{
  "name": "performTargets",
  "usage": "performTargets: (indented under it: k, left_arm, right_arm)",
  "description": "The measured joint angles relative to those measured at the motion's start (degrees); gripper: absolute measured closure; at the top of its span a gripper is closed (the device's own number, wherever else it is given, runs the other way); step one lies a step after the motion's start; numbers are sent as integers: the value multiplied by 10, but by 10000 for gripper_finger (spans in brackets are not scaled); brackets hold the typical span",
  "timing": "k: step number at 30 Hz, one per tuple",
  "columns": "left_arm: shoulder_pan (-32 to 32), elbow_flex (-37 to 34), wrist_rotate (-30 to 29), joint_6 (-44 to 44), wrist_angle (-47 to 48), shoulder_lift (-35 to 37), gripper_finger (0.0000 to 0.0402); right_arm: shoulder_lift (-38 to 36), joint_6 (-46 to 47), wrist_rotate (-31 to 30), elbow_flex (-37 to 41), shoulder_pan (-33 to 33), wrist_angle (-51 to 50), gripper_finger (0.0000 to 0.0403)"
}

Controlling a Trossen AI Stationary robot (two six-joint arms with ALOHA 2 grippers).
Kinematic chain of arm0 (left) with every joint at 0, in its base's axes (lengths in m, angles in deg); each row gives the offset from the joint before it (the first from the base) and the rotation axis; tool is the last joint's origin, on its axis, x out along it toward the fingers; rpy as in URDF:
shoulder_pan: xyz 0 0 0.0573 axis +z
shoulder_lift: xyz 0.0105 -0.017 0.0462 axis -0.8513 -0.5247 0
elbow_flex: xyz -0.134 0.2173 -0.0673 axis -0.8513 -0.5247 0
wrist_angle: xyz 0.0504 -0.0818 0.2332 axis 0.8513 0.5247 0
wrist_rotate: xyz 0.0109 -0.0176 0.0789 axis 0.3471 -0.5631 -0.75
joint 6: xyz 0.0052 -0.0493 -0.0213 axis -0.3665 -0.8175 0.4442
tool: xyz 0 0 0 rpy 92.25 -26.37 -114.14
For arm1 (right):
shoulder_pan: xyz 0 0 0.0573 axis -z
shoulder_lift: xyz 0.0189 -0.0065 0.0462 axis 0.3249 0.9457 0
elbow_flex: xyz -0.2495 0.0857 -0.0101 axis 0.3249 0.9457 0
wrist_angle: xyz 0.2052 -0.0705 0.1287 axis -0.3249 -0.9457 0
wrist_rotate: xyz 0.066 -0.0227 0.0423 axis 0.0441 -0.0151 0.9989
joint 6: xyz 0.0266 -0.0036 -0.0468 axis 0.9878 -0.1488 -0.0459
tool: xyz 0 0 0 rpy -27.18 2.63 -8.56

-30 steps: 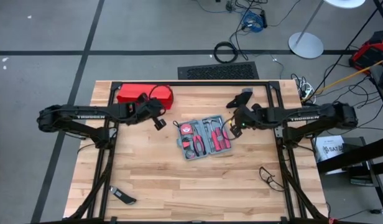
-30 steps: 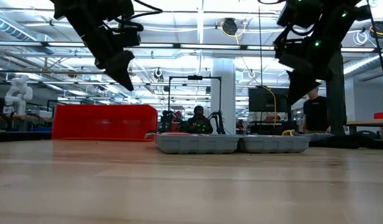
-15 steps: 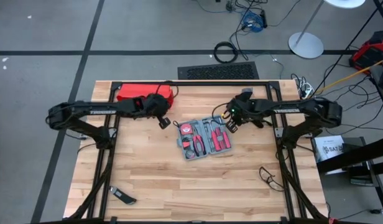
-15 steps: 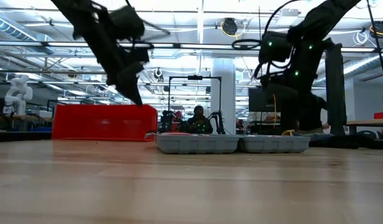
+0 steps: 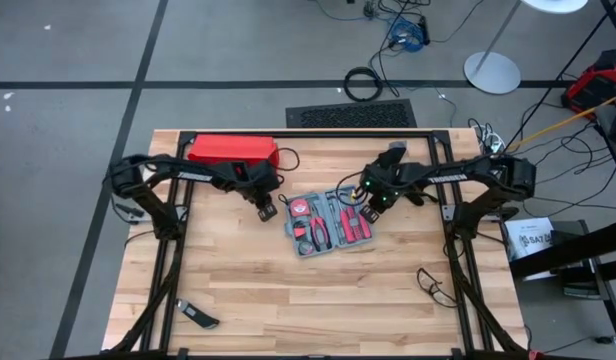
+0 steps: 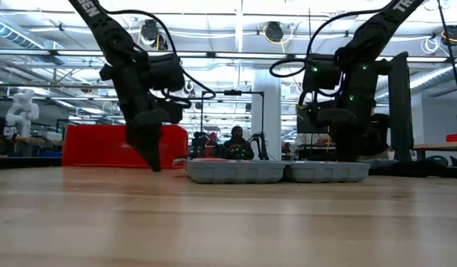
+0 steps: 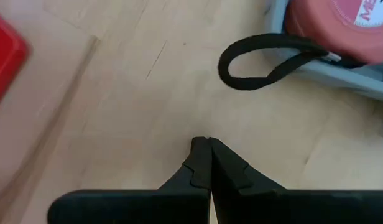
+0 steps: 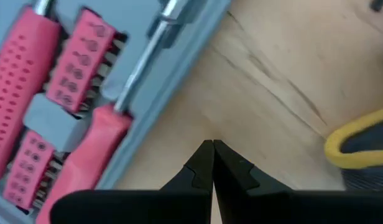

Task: Prefit tool cases
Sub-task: Close the gray pre-fit tool case

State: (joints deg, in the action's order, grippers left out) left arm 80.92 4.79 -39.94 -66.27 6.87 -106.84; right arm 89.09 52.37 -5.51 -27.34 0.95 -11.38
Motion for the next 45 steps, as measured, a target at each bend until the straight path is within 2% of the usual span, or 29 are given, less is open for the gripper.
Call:
performTargets:
  k: [24,45]
  left_arm:
    - [-64,-1,3,-29,-70,-17,402]
    - [-67,3,9,-29,-78,-7,402]
  right_arm:
    - [0,42,13,0,-81,94,403]
    - [1,44,8,1,-84,98,403]
